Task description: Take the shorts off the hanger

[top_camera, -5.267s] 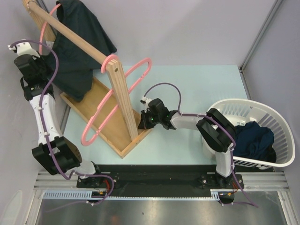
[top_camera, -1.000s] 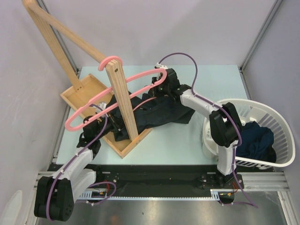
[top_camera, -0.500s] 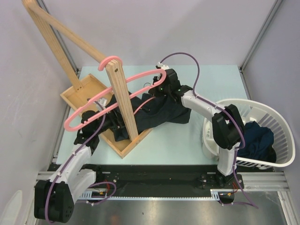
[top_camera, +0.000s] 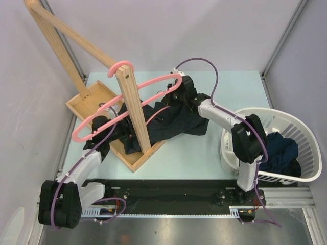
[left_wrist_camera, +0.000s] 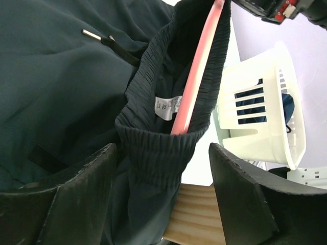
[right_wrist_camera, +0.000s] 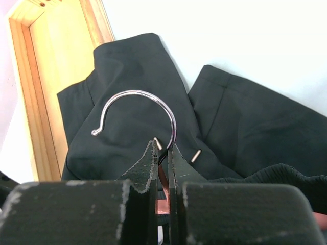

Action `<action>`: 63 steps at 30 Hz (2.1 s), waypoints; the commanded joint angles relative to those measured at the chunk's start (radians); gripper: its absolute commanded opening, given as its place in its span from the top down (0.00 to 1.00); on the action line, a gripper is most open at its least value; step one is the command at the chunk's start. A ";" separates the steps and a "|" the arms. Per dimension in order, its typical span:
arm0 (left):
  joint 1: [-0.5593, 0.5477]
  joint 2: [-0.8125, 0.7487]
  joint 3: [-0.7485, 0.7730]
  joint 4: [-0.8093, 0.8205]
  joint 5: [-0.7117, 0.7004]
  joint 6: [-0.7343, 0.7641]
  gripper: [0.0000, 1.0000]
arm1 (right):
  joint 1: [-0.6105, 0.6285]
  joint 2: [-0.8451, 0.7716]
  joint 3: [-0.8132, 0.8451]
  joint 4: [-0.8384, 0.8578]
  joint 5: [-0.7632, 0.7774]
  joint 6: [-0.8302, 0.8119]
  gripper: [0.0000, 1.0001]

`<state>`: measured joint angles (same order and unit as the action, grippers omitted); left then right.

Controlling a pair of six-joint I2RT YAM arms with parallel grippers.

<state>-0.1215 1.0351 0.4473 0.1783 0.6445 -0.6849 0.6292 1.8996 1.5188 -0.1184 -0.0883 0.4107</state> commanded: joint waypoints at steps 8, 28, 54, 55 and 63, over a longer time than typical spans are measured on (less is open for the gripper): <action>0.002 0.060 0.106 -0.005 0.007 0.021 0.70 | 0.032 -0.079 0.001 -0.012 0.037 0.002 1.00; 0.002 0.020 0.034 -0.070 -0.063 0.051 1.00 | -0.283 -0.177 -0.094 0.184 -0.169 0.425 1.00; 0.065 -0.069 -0.045 -0.102 -0.068 0.021 1.00 | -0.373 -0.226 -0.169 0.198 -0.100 0.427 1.00; 0.065 -0.069 -0.047 -0.091 -0.053 0.019 1.00 | -0.365 -0.221 -0.173 0.210 -0.109 0.439 1.00; 0.059 -0.012 -0.042 -0.027 0.033 -0.004 0.99 | -0.214 -0.065 -0.169 0.532 -0.175 0.704 1.00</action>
<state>-0.0731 1.0050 0.4145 0.1249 0.6212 -0.6819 0.3626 1.7557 1.3346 0.1368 -0.2825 0.9695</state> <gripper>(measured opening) 0.020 0.051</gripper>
